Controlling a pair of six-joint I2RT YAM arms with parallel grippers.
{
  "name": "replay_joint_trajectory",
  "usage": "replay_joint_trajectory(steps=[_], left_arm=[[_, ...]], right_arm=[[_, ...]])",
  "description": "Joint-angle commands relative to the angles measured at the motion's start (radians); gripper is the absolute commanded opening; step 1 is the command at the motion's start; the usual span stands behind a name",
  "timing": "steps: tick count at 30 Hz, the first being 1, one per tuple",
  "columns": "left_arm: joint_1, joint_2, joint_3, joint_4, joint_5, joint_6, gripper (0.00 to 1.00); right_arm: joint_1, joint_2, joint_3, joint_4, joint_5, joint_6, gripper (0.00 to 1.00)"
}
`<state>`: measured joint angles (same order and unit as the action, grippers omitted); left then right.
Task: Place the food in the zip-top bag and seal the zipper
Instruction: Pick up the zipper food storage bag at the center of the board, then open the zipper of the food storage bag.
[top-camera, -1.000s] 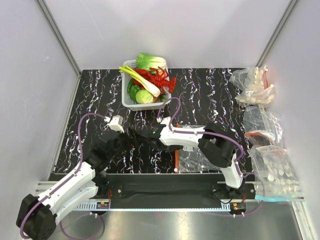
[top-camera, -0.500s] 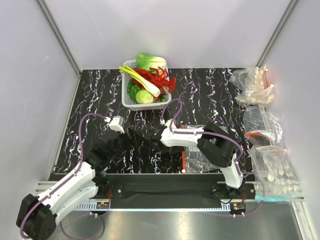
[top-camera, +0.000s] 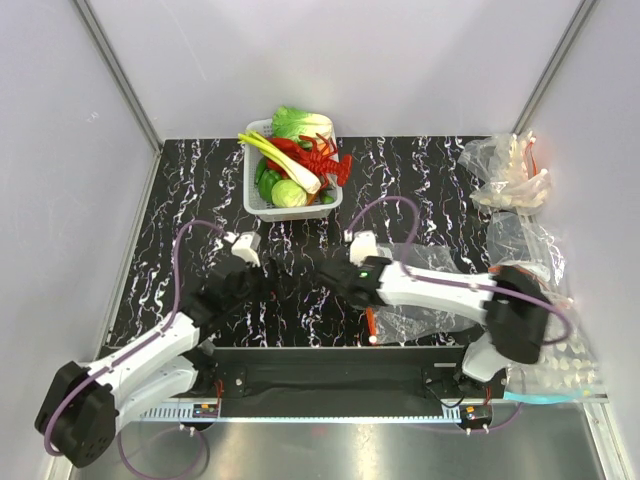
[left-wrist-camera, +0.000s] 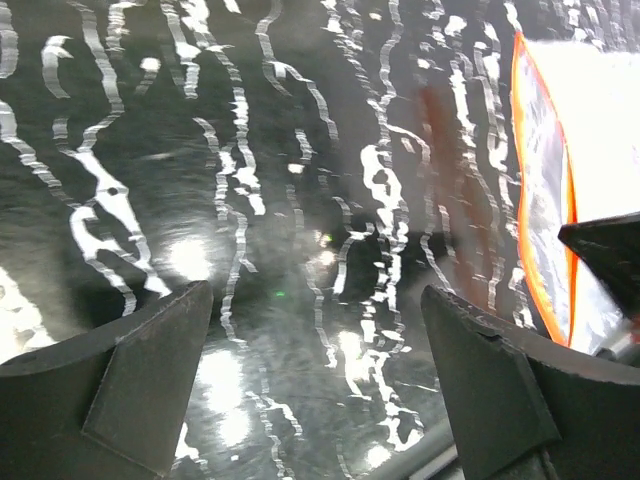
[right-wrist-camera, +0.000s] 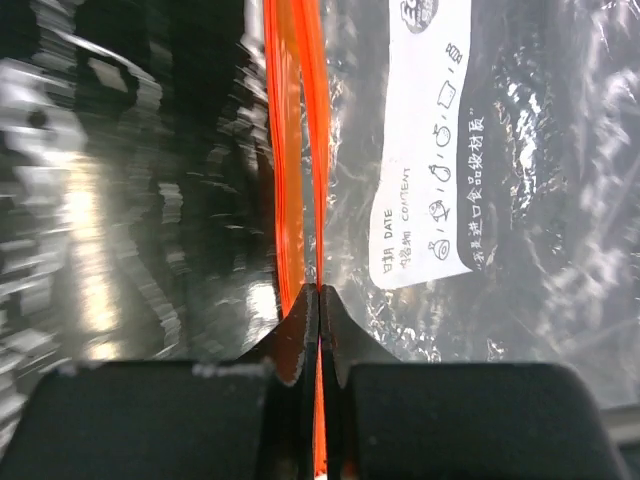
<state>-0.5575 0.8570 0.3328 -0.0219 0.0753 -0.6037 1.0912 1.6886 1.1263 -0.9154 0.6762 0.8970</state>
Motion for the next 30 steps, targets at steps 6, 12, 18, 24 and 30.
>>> replay_joint_trajectory(steps=[6, 12, 18, 24, 30], left_arm=[[-0.223, 0.086, 0.110, 0.218, -0.008, -0.087, 0.94], [-0.295, 0.226, 0.153, 0.298, -0.042, -0.126, 0.94], [-0.295, 0.327, 0.205, 0.343, -0.060, -0.119, 0.93], [-0.295, 0.456, 0.267, 0.410, -0.058, -0.139, 0.87], [-0.294, 0.562, 0.330, 0.445, -0.066, -0.104, 0.25]], right_arm=[[-0.004, -0.302, -0.120, 0.351, -0.102, -0.127, 0.00], [-0.004, -0.362, -0.132, 0.385, -0.145, -0.144, 0.00], [-0.002, -0.408, -0.148, 0.406, -0.181, -0.138, 0.00], [-0.004, -0.435, -0.148, 0.401, -0.210, -0.136, 0.00], [-0.002, -0.475, -0.148, 0.353, -0.196, -0.138, 0.00]])
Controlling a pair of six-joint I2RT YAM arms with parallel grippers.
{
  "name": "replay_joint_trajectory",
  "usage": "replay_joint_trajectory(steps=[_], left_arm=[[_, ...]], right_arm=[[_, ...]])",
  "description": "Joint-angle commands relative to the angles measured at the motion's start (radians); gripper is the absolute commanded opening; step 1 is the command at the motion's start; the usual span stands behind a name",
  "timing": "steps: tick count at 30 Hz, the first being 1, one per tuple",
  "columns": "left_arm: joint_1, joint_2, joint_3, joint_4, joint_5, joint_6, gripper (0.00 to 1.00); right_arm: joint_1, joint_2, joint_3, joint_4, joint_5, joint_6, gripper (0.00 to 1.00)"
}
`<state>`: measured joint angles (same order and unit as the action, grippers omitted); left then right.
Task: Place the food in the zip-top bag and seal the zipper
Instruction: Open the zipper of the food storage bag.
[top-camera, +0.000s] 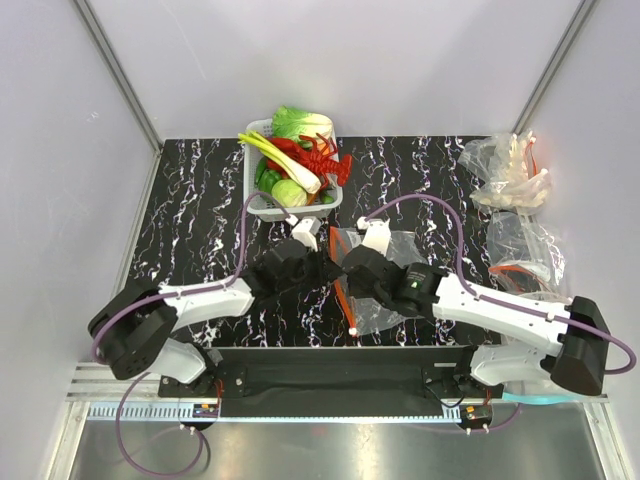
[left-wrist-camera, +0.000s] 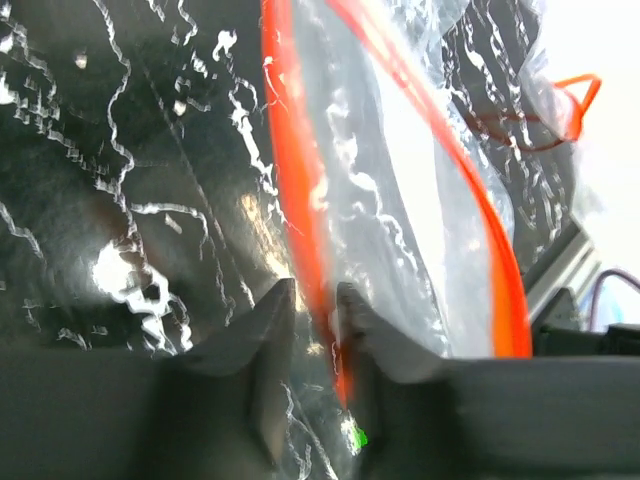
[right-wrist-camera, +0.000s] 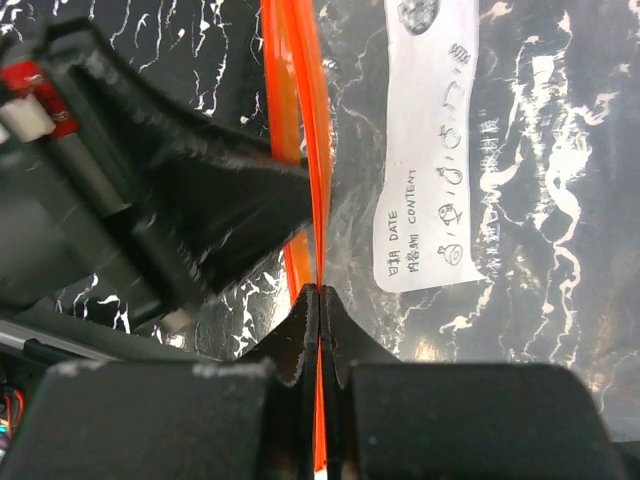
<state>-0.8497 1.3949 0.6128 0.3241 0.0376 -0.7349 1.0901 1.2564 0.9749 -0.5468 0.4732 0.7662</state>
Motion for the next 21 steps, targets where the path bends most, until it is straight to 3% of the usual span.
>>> replay_joint_trajectory(steps=[1, 2, 6, 9, 10, 17, 21], left_arm=[[-0.002, 0.023, 0.048, 0.104, -0.027, 0.031, 0.14], [0.000, 0.013, 0.045, 0.107, -0.025, 0.031, 0.00], [-0.014, -0.037, 0.031, 0.093, -0.031, 0.060, 0.00], [-0.048, -0.085, 0.059, 0.012, -0.088, 0.088, 0.00], [-0.064, -0.094, 0.073, -0.006, -0.111, 0.094, 0.00], [-0.095, -0.102, 0.113, -0.060, -0.105, 0.071, 0.00], [-0.100, -0.103, 0.119, -0.077, -0.094, 0.066, 0.00]], right_arm=[[-0.001, -0.045, 0.013, -0.033, 0.015, -0.007, 0.00], [-0.001, -0.042, 0.021, -0.054, 0.024, -0.004, 0.00], [-0.002, 0.006, 0.074, -0.236, 0.112, 0.018, 0.00], [-0.001, 0.054, 0.119, -0.310, 0.172, 0.028, 0.07], [-0.001, 0.063, 0.140, -0.341, 0.183, 0.030, 0.15], [0.001, 0.100, 0.174, -0.291, 0.180, -0.024, 0.33], [0.001, 0.112, 0.188, -0.289, 0.222, -0.028, 0.34]])
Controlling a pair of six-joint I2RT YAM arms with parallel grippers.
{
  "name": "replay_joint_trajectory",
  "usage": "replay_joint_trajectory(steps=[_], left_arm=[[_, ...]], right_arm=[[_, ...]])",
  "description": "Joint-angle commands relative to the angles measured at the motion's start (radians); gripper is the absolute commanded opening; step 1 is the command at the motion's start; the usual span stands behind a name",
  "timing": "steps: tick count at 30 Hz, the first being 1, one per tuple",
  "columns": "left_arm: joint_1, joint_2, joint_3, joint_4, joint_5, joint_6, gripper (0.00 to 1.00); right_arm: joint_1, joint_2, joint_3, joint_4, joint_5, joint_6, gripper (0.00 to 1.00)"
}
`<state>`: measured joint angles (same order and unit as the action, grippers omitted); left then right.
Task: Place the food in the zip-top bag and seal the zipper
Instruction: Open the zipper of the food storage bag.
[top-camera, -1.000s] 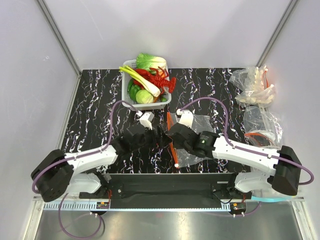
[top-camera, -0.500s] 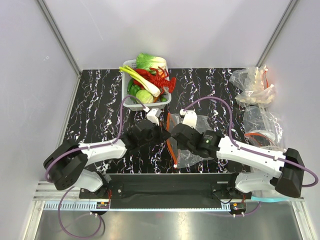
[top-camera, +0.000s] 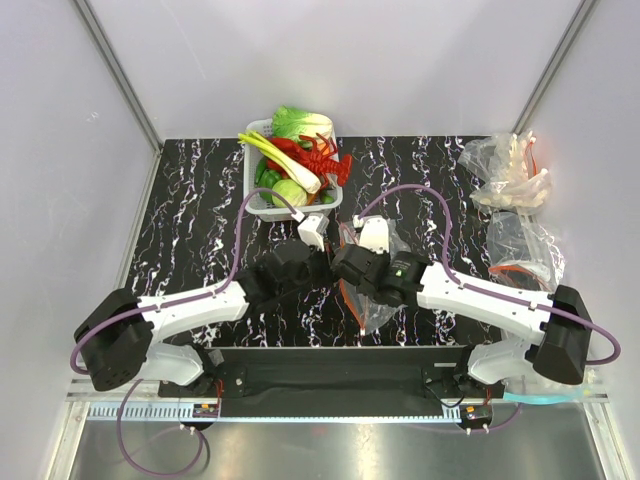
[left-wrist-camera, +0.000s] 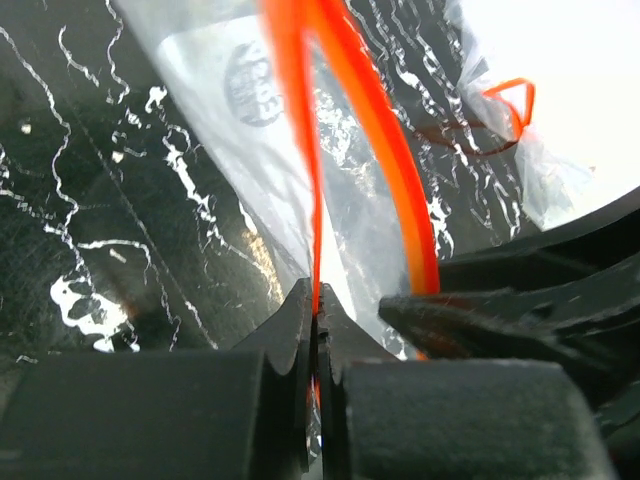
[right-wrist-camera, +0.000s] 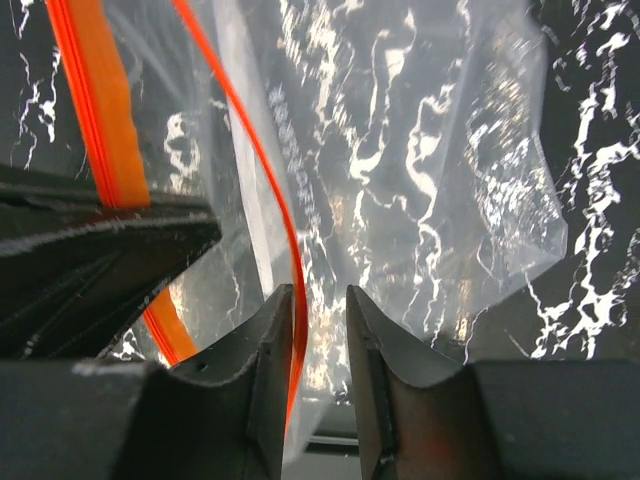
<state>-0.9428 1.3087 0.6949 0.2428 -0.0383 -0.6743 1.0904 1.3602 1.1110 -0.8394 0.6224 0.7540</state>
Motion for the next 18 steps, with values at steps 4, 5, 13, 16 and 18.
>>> replay_joint_trajectory(steps=[4, 5, 13, 16, 18], left_arm=[[-0.007, -0.038, 0.031, -0.014, -0.015, 0.010, 0.00], [-0.005, -0.042, 0.028, -0.013, -0.017, 0.010, 0.00], [0.048, 0.003, 0.054, -0.040, 0.021, 0.013, 0.01], [0.056, 0.023, 0.092, -0.098, 0.003, 0.047, 0.07], [0.056, 0.040, 0.117, -0.119, -0.006, 0.059, 0.09]], right_arm=[[-0.001, -0.001, 0.047, 0.026, 0.083, -0.054, 0.28], [0.000, -0.003, 0.046, 0.033, 0.080, -0.061, 0.23], [0.000, 0.017, 0.148, -0.174, 0.198, -0.016, 0.00], [0.000, 0.033, 0.220, -0.324, 0.276, 0.030, 0.00], [0.000, 0.051, 0.291, -0.468, 0.334, 0.071, 0.00]])
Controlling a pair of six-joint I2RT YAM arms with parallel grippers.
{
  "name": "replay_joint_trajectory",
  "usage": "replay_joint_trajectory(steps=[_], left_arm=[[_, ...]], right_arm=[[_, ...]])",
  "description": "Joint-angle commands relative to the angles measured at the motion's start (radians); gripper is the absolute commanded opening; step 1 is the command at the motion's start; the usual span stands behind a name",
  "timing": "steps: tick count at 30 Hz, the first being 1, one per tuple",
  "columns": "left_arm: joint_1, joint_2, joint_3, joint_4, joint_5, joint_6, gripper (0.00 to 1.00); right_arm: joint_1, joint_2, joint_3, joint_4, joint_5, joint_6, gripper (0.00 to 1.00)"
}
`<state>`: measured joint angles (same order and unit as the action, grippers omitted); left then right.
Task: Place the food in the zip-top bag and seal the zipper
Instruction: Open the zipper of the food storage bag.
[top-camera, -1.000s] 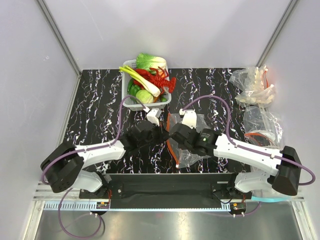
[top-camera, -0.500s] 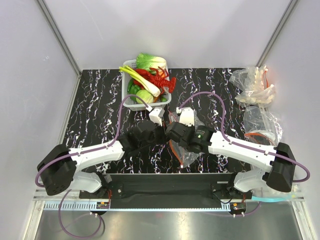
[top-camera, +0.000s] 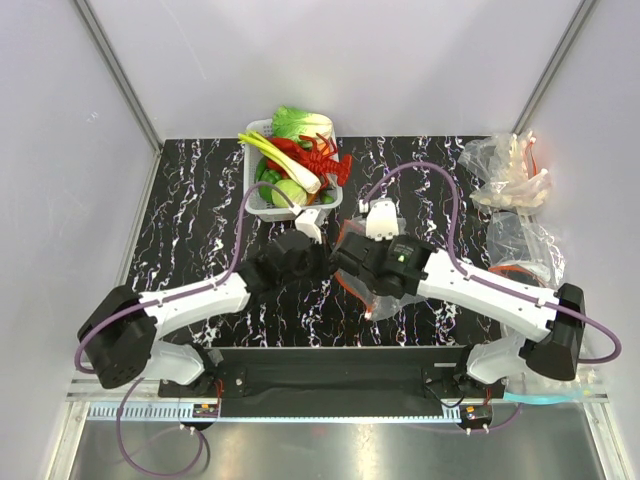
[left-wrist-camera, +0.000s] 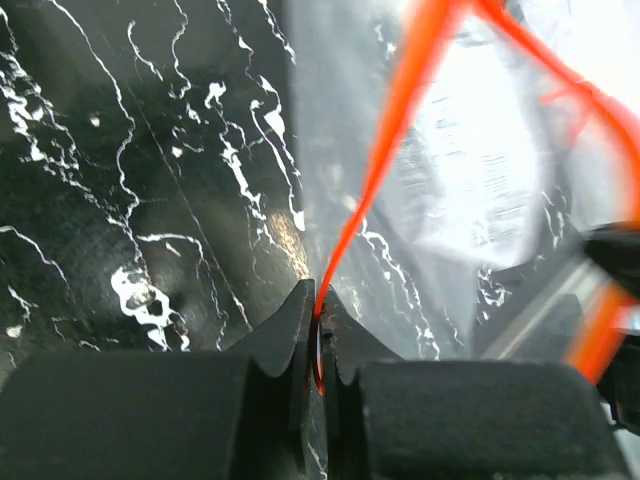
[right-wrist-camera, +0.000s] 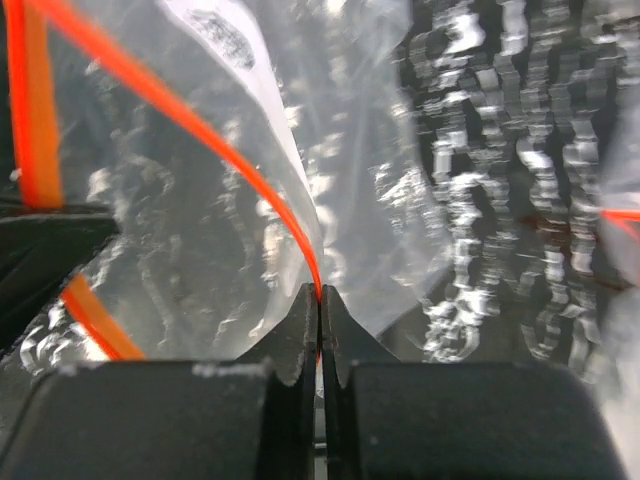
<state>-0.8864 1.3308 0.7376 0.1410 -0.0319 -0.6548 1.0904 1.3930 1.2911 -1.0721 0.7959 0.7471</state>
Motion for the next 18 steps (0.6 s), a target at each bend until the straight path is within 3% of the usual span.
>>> replay_joint_trajectory(steps=[1, 3, 8, 10, 11, 14, 17, 18], left_arm=[[0.000, 0.025, 0.081, -0.017, -0.013, 0.040, 0.10], [0.000, 0.063, 0.109, -0.023, 0.001, 0.038, 0.12], [-0.002, 0.180, 0.163, -0.026, 0.066, 0.035, 0.21], [0.000, 0.165, 0.135, 0.012, 0.088, 0.035, 0.37], [0.000, 0.147, 0.117, 0.058, 0.086, 0.032, 0.54], [0.006, 0.045, 0.051, 0.075, 0.006, 0.033, 0.74], [0.047, -0.024, 0.051, -0.001, -0.030, 0.050, 0.84], [0.081, -0.037, 0.048, -0.017, -0.023, 0.055, 0.91]], right_arm=[[-0.001, 0.041, 0.134, -0.285, 0.173, 0.119, 0.00], [0.000, 0.067, 0.178, -0.415, 0.209, 0.161, 0.00], [-0.001, 0.149, 0.251, -0.555, 0.238, 0.231, 0.00], [-0.001, 0.165, 0.241, -0.554, 0.232, 0.228, 0.00], [-0.003, 0.167, 0.237, -0.546, 0.224, 0.225, 0.00], [-0.027, 0.150, 0.203, -0.454, 0.175, 0.143, 0.00], [-0.073, 0.092, 0.140, -0.312, 0.131, 0.028, 0.00], [-0.087, 0.065, 0.099, -0.228, 0.094, -0.038, 0.00]])
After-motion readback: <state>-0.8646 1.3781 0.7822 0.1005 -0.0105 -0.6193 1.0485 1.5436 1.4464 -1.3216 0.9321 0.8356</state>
